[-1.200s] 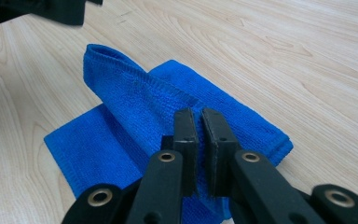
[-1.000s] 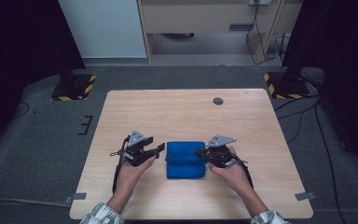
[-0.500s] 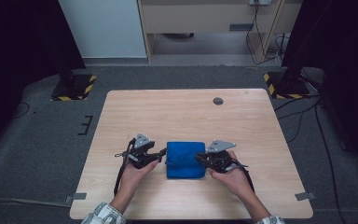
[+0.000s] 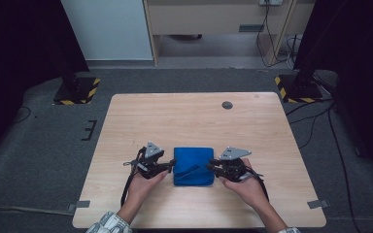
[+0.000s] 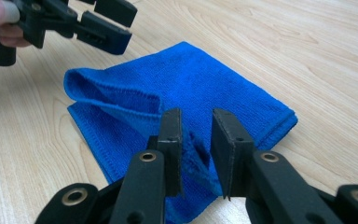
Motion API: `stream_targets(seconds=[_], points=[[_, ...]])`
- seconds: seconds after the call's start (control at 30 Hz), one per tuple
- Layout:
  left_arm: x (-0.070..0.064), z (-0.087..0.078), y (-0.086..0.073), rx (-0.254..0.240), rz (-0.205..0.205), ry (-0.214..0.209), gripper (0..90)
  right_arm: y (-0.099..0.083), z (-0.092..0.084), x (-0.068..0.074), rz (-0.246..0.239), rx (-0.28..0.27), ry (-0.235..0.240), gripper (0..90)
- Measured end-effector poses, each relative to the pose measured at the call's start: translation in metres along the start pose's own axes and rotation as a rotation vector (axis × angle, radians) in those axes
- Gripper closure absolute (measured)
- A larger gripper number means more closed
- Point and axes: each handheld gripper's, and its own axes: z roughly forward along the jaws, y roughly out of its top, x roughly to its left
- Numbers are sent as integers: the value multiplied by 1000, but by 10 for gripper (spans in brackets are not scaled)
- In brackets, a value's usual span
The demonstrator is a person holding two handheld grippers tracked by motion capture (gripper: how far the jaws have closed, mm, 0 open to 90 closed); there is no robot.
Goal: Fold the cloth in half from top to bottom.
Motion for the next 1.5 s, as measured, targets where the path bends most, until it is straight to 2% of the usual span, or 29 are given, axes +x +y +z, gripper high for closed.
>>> stream_targets(seconds=[0.2,0.33,0.53,0.73,0.9,1.03,1.2,1.4,1.5], points=[[-3,-1,0,-2,8,-5,338,6,-2,-1,15,-24,-4,703],[-6,-1,-1,3,18,-8,337,7,2,-4,30,-21,-17,678],[-11,0,-6,24,50,-9,329,4,12,-4,29,8,-34,645],[-12,0,-7,30,63,1,324,0,18,2,12,32,-39,579],[-12,0,-6,31,65,4,288,-1,19,5,2,37,-48,478],[-11,0,-4,28,62,8,233,-1,20,7,-23,31,-70,345],[-11,0,-2,33,60,13,151,-2,24,8,-15,51,-100,182],[-15,2,-2,46,76,-7,78,-1,26,9,-2,48,-107,91],[-16,2,-2,51,87,-9,69,-2,26,9,-4,51,-108,81]])
